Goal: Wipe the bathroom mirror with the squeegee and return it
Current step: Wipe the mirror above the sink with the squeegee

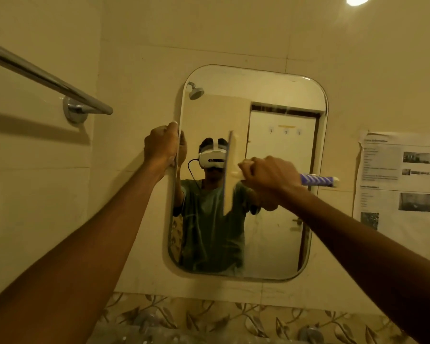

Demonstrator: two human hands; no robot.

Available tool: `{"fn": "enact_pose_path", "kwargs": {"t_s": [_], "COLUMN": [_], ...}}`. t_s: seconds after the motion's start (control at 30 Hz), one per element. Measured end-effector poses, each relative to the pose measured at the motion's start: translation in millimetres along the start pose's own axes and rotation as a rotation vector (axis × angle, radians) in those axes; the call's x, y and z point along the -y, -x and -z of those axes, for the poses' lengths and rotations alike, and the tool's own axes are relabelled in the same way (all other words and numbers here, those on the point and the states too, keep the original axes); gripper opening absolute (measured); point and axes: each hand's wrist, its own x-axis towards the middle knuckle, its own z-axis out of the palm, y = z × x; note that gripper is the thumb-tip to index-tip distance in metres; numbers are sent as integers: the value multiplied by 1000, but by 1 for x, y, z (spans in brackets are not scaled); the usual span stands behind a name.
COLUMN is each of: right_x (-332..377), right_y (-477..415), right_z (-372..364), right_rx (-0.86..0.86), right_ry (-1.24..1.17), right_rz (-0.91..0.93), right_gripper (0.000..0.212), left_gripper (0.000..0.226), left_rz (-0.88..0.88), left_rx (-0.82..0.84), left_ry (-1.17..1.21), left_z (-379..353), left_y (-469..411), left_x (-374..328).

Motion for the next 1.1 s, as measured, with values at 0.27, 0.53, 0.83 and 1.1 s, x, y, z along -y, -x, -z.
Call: {"fn": "enact_pose_path", "kwargs": {"t_s": [0.27, 0.53, 0.83, 1.1], "right_x": [48, -64, 24, -19], "right_y": [-59, -4, -80, -63], "right_z": [16, 39, 43, 65], "right_rx": [-54, -30, -131, -63], "right_ry": [-90, 67, -19, 123], "right_rz": [43, -118, 69, 104], "right_gripper": [41, 32, 37, 27], "left_gripper": [38, 39, 32, 35], "left_rz": [43, -4, 17, -1], "left_rx": [39, 25, -60, -62], "left_ry": [136, 62, 236, 193], "left_z": [1, -3, -6, -10], "left_y": [-18, -26, -29, -33], "left_x": [-20, -18, -34, -30]}}
